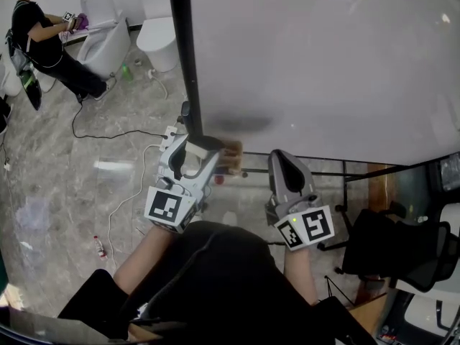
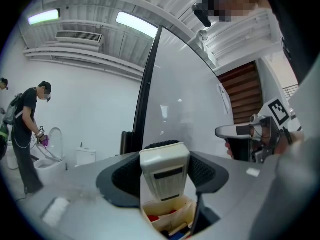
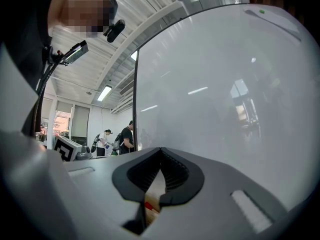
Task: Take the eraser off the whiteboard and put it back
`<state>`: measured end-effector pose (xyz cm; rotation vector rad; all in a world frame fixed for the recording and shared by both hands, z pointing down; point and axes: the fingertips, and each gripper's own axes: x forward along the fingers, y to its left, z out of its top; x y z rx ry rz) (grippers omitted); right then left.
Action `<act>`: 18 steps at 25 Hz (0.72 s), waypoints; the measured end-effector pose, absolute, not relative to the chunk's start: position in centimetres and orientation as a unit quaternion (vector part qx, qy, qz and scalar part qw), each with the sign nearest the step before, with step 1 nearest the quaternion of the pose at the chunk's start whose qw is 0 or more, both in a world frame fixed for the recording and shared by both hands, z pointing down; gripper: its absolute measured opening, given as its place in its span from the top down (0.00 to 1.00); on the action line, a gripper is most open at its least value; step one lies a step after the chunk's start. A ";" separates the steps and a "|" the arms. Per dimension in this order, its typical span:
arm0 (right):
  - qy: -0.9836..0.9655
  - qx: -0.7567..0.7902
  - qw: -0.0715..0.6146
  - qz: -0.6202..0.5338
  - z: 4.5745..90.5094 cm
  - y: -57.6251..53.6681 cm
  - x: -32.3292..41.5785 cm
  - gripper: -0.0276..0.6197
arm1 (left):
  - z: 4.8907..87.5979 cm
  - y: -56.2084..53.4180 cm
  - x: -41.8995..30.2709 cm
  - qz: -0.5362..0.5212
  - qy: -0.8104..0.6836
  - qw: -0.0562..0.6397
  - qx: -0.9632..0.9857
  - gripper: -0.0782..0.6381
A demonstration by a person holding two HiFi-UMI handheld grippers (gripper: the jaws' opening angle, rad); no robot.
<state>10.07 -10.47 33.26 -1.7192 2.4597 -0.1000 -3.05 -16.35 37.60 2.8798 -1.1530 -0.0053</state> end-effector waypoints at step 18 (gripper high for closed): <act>0.842 -0.535 0.061 -0.041 33.9 -11.2 11.3 0.94 | 41.0 -16.8 -1.4 0.020 -0.441 0.037 0.896 0.48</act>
